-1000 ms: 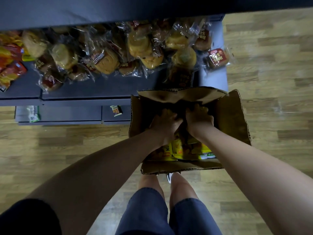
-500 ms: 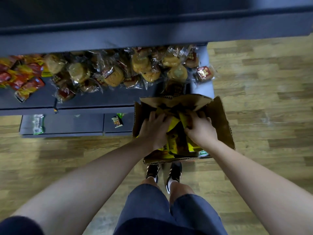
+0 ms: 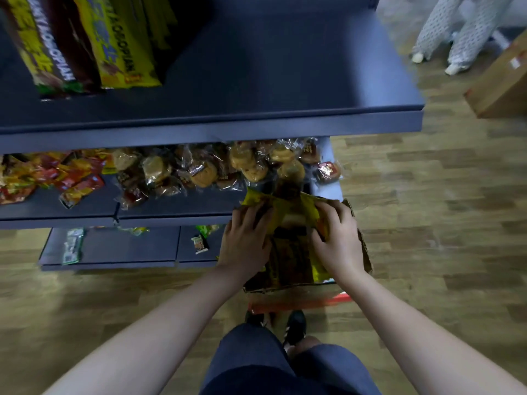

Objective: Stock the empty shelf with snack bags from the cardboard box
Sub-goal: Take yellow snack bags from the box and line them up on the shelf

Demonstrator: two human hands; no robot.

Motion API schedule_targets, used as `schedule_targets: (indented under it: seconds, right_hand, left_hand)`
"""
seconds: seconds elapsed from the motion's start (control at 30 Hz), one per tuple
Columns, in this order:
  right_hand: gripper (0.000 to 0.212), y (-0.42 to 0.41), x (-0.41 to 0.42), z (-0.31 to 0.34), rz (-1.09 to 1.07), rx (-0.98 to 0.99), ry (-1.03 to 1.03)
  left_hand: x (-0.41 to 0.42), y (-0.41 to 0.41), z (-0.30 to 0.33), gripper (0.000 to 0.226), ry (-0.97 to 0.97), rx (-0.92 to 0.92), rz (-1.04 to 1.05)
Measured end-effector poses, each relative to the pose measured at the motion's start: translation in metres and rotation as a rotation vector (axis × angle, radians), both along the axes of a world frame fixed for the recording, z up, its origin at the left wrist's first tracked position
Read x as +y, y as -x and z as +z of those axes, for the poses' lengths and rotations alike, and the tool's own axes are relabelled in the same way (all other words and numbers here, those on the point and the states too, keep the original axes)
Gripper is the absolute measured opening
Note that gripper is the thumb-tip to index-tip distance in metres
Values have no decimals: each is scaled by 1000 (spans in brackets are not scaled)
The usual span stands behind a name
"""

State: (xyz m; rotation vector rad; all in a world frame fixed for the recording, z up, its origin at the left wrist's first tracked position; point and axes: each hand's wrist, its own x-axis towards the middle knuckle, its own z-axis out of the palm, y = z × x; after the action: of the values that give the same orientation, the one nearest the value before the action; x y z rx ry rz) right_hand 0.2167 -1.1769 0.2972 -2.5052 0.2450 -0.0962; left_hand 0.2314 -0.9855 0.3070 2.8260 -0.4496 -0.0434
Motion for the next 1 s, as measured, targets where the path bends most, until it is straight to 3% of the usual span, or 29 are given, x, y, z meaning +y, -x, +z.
schedule_targets:
  seconds: [0.27,0.57,1.0]
  right_hand:
    - [65,-1,7,35,63,-230,-14]
    - [49,-9,17,85,147,-540,-143]
    - [46,-55,26,160,209,-747,-218]
  left_hand:
    - [4,3,37,56,117,-272,49]
    - [6,-2,93,53,230,-595,123]
    - [-5,-39,149,56,256,-756,219]
